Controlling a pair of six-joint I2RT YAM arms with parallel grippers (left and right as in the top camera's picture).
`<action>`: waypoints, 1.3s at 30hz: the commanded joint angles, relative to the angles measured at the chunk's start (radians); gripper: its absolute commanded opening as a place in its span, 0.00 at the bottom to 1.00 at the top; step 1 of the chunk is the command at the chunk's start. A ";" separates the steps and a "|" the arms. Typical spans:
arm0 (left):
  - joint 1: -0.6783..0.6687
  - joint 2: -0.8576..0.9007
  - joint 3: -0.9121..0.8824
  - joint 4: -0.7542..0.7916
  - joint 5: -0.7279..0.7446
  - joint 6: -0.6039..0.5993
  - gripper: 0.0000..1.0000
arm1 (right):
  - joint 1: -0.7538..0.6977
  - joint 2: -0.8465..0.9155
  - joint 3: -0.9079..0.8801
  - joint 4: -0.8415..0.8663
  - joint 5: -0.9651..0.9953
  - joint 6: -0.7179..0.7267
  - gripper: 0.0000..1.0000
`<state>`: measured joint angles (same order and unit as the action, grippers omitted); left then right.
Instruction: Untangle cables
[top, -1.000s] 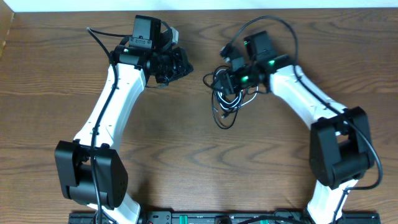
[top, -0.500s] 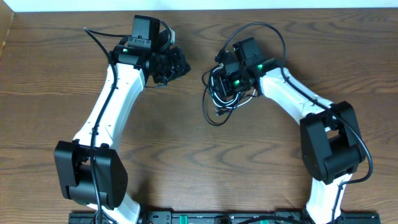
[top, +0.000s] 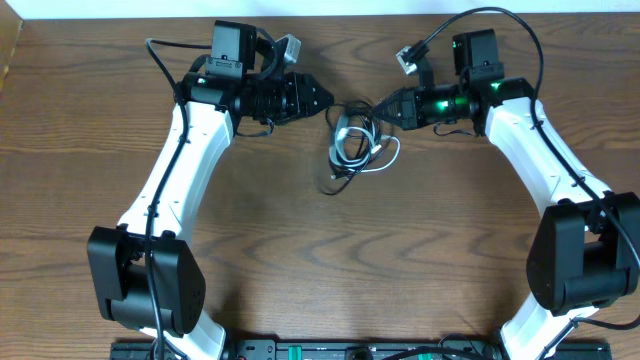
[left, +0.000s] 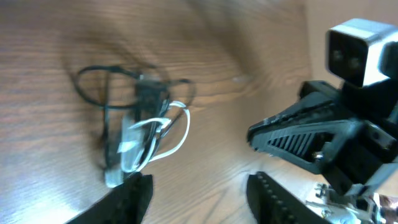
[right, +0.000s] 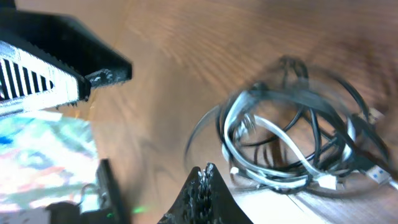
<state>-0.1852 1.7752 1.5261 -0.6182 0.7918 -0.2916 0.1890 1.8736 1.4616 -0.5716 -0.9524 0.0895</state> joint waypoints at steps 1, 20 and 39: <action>-0.001 0.007 -0.006 0.020 0.071 0.037 0.57 | -0.003 -0.009 0.012 -0.005 -0.124 -0.039 0.01; -0.076 0.265 -0.022 0.116 -0.389 -0.032 0.57 | -0.011 -0.009 0.012 -0.113 0.277 -0.005 0.16; -0.124 0.381 -0.022 0.156 -0.577 -0.114 0.37 | -0.011 -0.009 0.012 -0.130 0.353 -0.005 0.20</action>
<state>-0.3088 2.1361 1.5124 -0.4629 0.2398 -0.3988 0.1852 1.8736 1.4616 -0.6991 -0.6083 0.0872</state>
